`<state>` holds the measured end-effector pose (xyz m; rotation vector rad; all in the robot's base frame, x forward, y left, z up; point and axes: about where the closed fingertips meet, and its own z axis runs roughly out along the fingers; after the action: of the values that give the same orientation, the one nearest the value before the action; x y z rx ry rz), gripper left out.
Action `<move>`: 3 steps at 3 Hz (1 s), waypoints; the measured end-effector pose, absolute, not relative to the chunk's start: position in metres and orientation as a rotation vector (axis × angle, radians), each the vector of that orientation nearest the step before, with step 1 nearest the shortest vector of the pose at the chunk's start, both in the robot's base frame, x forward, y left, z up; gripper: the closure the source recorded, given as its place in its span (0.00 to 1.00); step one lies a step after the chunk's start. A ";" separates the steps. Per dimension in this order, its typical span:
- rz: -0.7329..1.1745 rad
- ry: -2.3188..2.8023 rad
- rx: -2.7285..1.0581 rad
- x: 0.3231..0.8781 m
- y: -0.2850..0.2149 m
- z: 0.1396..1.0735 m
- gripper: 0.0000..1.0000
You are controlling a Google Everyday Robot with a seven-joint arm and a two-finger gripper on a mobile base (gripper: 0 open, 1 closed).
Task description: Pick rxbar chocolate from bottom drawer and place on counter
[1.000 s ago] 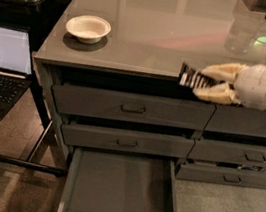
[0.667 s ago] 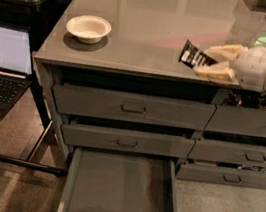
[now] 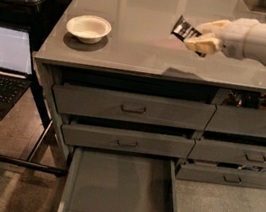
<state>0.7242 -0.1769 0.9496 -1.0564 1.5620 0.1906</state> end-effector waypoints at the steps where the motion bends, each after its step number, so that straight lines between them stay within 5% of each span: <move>1: 0.189 1.679 -1.056 0.758 -0.173 0.928 1.00; 3: 0.211 1.852 -1.108 0.780 -0.187 0.882 0.59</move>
Offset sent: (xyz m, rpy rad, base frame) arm 0.0659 -0.0197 -0.0818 -0.1274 0.3140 -0.0868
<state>0.7797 -0.1871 0.8818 -1.1076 1.8520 0.2110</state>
